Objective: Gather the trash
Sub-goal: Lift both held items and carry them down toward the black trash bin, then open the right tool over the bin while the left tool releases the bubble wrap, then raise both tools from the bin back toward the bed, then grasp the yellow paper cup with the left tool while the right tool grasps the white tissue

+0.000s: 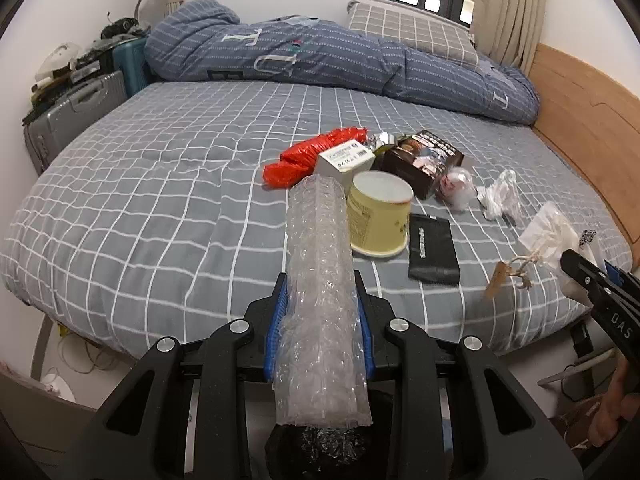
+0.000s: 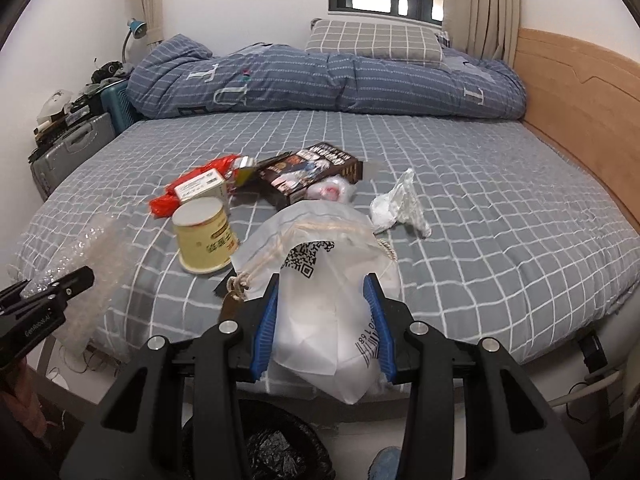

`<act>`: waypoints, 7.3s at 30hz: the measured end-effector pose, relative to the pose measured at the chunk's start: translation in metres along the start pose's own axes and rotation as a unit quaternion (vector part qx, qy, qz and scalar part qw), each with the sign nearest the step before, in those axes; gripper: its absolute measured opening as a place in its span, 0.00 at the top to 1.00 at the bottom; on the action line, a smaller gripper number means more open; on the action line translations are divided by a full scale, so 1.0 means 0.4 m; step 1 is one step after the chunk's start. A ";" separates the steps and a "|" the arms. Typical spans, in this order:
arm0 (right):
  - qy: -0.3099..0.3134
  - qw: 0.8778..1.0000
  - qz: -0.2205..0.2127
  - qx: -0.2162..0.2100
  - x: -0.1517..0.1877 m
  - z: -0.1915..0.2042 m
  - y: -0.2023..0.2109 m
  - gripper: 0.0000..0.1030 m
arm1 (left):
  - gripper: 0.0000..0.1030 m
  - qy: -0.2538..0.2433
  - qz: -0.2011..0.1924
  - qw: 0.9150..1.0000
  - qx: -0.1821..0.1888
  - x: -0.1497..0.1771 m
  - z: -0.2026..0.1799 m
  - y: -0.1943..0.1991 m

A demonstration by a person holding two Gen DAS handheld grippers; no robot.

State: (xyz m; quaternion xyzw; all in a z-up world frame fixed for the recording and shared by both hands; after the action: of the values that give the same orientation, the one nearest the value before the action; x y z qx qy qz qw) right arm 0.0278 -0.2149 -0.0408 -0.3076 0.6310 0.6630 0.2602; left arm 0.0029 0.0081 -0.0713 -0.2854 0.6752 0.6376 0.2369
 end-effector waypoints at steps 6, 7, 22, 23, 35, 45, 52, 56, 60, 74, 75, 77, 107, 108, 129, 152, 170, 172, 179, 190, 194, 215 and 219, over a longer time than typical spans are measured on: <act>0.005 1.000 0.010 -0.010 0.041 0.025 0.018 0.62 | 0.72 0.001 0.015 1.000 0.004 0.065 -0.003 0.015; 0.006 1.000 0.010 -0.011 0.046 0.028 0.023 0.62 | 0.72 0.001 0.016 1.000 0.004 0.073 -0.003 0.020; 0.006 0.998 0.047 -0.038 0.172 0.073 0.069 0.62 | 0.73 0.006 0.051 0.999 0.008 0.216 0.010 0.058; 0.006 0.998 0.051 -0.040 0.182 0.077 0.072 0.62 | 0.73 0.007 0.055 0.998 0.008 0.229 0.012 0.061; 0.001 0.993 0.098 -0.059 0.301 0.112 0.086 0.62 | 0.73 0.012 0.097 0.995 -0.004 0.344 0.022 0.069; 0.007 0.985 0.160 -0.065 0.405 0.133 0.010 0.62 | 0.73 0.011 0.131 0.991 0.001 0.416 0.026 0.019; 0.015 0.978 0.202 -0.060 0.471 0.139 -0.079 0.62 | 0.74 0.016 0.155 0.988 -0.001 0.449 0.038 -0.048; 0.013 0.969 0.235 -0.071 0.515 0.156 -0.133 0.62 | 0.74 0.017 0.178 0.984 -0.003 0.477 0.046 -0.097; 0.018 0.964 0.252 -0.080 0.542 0.179 -0.163 0.62 | 0.74 0.028 0.194 0.981 0.006 0.490 0.061 -0.132; 0.042 0.952 0.288 -0.097 0.581 0.298 -0.238 0.59 | 0.74 0.037 0.217 0.975 -0.040 0.529 0.179 -0.169; 0.043 0.952 0.289 -0.093 0.585 0.302 -0.240 0.56 | 0.74 0.038 0.217 0.975 -0.039 0.528 0.181 -0.168; 0.046 0.952 0.289 -0.085 0.585 0.300 -0.245 0.52 | 0.74 0.038 0.217 0.975 -0.039 0.530 0.179 -0.172; 0.007 0.979 0.202 0.037 0.529 -0.065 -0.150 0.07 | 0.74 -0.067 0.243 0.967 0.039 0.546 -0.167 -0.238; 0.006 0.979 0.202 0.039 0.531 -0.066 -0.151 0.07 | 0.74 -0.068 0.242 0.967 0.039 0.548 -0.175 -0.240; 0.014 0.985 0.164 0.054 0.455 -0.037 -0.130 0.07 | 0.13 -0.078 0.205 0.976 0.001 0.507 -0.143 -0.212; 0.016 0.996 -0.008 0.086 0.201 -0.080 0.065 0.07 | 0.07 -0.024 0.060 0.998 0.011 0.232 -0.112 -0.040; 0.001 0.994 -0.055 0.090 0.051 -0.140 0.010 0.07 | 0.07 -0.025 -0.004 1.000 0.000 0.051 -0.120 -0.069; -0.001 0.994 -0.056 0.097 0.038 -0.148 -0.002 0.07 | 0.07 -0.028 -0.009 1.000 -0.005 0.032 -0.120 -0.080; -0.014 0.993 -0.039 0.113 0.005 -0.181 -0.061 0.07 | 0.07 -0.034 -0.016 0.999 -0.012 -0.020 -0.126 -0.130; 0.003 0.992 -0.030 0.124 -0.041 -0.189 -0.146 0.07 | 0.07 -0.035 -0.014 0.999 -0.010 -0.098 -0.129 -0.207; 0.007 0.992 -0.034 0.123 -0.075 -0.191 -0.177 0.07 | 0.07 -0.035 -0.009 0.999 -0.003 -0.111 -0.137 -0.231; -0.011 0.992 -0.014 0.122 -0.225 -0.276 -0.393 0.07 | 0.07 -0.049 -0.003 0.999 -0.008 -0.199 -0.161 -0.354; -0.017 0.992 -0.007 0.123 -0.245 -0.299 -0.433 0.07 | 0.07 -0.050 -0.003 0.999 -0.009 -0.219 -0.161 -0.377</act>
State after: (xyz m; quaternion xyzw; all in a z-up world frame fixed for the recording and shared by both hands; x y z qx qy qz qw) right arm 0.2306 -0.3182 -0.0874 -0.2670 0.7008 0.5837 0.3113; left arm 0.1728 -0.0525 -0.1159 -0.2575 0.6559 0.6563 0.2695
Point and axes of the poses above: each gripper's, at about its wrist camera, not at the fingertips, and y roughly against the way its jaws point, z to its left, x to its underside, the point moved 7 cm from there along -y, roughly the way its jaws point, and after that the axes turned 1 degree about z, right-handed, at the moved point
